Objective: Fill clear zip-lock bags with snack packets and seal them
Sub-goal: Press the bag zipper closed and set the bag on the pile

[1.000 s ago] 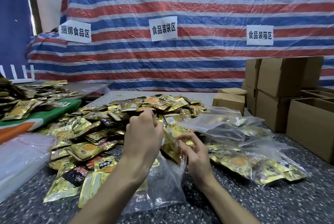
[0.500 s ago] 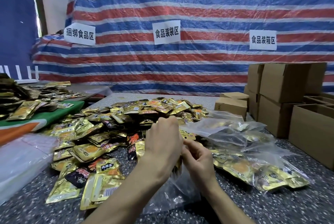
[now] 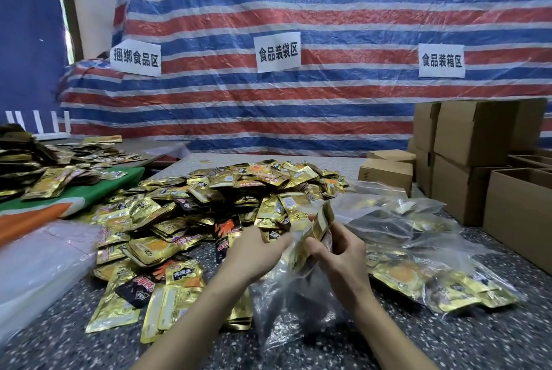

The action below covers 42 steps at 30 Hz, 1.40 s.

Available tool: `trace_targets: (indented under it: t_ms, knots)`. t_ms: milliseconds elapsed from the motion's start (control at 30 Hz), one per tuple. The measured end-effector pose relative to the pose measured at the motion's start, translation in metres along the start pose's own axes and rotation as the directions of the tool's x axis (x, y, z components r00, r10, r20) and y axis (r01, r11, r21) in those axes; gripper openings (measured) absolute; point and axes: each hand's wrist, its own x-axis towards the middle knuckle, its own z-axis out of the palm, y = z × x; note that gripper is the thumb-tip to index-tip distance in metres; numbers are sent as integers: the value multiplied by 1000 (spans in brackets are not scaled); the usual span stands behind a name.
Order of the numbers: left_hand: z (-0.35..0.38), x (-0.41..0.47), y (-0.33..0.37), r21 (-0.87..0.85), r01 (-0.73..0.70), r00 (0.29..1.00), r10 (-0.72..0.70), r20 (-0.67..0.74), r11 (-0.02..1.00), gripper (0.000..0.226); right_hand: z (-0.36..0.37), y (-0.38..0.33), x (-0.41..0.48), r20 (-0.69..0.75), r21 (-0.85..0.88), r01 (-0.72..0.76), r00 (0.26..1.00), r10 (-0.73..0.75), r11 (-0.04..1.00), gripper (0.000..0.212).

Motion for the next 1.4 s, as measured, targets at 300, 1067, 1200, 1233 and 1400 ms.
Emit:
trace_targets:
  t_ms: [300, 1067, 1200, 1233, 1400]
  knots:
    - [-10, -4, 15, -78, -107, 993, 111, 50, 991, 17, -14, -4, 6, -47, 171, -21, 998, 30, 985, 52]
    - [-57, -7, -69, 363, -334, 864, 128, 487, 870, 68, -38, -29, 15, 70, 609, -176, 983, 169, 774, 41]
    - [-54, -14, -94, 242, -331, 874, 199, 444, 912, 83, -37, -28, 17, 58, 585, -173, 983, 172, 792, 38]
    - [-52, -14, -95, 217, -327, 887, 219, 407, 920, 80, -36, -29, 17, 54, 584, -169, 984, 170, 794, 38]
    - [-49, -11, -91, 155, -322, 926, 276, 258, 934, 88, -34, -30, 17, 51, 576, -169, 984, 171, 799, 35]
